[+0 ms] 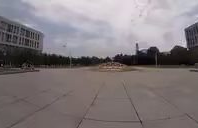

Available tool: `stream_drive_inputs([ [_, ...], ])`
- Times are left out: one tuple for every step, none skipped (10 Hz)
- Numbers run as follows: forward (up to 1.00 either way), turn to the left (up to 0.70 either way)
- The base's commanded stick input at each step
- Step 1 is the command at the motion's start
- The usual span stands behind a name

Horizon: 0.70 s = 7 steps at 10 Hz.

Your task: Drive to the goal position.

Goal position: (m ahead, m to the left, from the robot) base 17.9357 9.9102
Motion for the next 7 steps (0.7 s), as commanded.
stream_drive_inputs([
  [0.70, 0.00],
  [0.70, 0.00],
  [0.70, 0.00],
  [0.70, 0.00],
  [0.70, 0.00],
  [0.70, 0.00],
  [0.61, 0.00],
])
